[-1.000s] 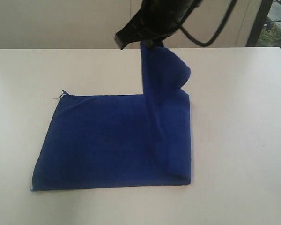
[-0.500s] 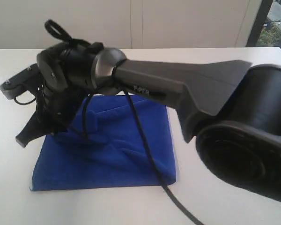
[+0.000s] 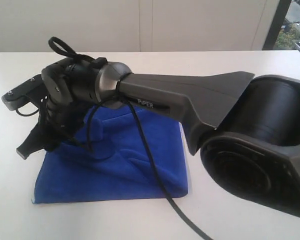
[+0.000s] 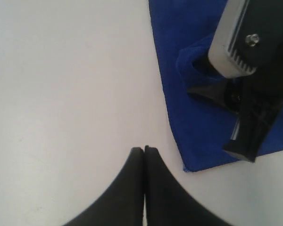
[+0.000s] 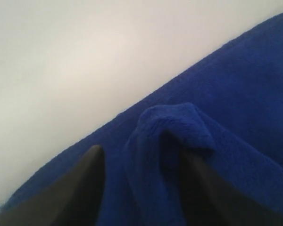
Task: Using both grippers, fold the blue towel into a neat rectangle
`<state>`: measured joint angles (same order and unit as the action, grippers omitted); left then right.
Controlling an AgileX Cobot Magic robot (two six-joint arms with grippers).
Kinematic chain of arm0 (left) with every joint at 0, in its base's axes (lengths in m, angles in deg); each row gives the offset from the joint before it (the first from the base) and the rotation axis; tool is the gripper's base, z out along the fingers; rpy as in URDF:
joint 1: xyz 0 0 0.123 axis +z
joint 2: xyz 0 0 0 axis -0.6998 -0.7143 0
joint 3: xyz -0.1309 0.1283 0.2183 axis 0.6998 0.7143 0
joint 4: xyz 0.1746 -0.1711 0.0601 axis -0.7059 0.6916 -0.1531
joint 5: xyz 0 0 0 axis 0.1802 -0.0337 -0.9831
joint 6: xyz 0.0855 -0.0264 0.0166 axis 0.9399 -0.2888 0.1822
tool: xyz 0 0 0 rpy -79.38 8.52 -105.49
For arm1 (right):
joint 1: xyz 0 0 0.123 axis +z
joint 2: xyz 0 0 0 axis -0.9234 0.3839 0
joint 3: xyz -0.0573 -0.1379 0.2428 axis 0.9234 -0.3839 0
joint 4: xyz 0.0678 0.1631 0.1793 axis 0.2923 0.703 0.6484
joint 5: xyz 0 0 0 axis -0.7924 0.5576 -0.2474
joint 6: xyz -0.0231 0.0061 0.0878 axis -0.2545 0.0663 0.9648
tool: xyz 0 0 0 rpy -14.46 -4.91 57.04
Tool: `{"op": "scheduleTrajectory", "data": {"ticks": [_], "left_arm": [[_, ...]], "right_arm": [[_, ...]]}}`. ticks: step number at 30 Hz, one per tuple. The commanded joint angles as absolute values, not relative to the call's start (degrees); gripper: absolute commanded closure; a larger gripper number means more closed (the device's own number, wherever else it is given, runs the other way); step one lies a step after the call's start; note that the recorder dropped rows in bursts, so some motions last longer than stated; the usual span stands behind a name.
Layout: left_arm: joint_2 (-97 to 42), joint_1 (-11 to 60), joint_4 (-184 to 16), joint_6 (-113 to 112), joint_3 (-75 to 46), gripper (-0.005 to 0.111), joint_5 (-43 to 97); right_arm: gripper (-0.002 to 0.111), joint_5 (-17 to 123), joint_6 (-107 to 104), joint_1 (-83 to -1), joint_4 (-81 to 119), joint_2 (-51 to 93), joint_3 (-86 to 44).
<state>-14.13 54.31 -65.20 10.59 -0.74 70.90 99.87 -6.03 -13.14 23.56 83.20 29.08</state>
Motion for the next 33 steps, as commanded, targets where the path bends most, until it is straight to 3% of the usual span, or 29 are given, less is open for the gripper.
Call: {"op": "scheduleTrajectory", "data": {"ticks": [1,5,12,22,33], "left_arm": [[-13.68,53.96,-64.81,10.42,-0.48,0.107,71.35],[-13.68,53.96,-64.81,10.42,-0.48,0.107,71.35],[-13.68,53.96,-64.81,10.42,-0.48,0.107,71.35],[-13.68,53.96,-64.81,10.42,-0.48,0.107,71.35],[-13.68,53.96,-64.81,10.42,-0.48,0.107,71.35]], "right_arm": [[0.061,102.25,-5.6,-13.46,22.99,77.23,29.38],[0.065,105.73,-5.15,-14.97,22.87,75.26,29.38],[0.108,116.79,-11.37,-22.02,22.87,74.65,29.38],[0.108,114.69,-17.7,-32.89,22.87,74.77,25.24],[0.108,102.44,-20.15,-41.18,23.32,75.65,17.97]]}}
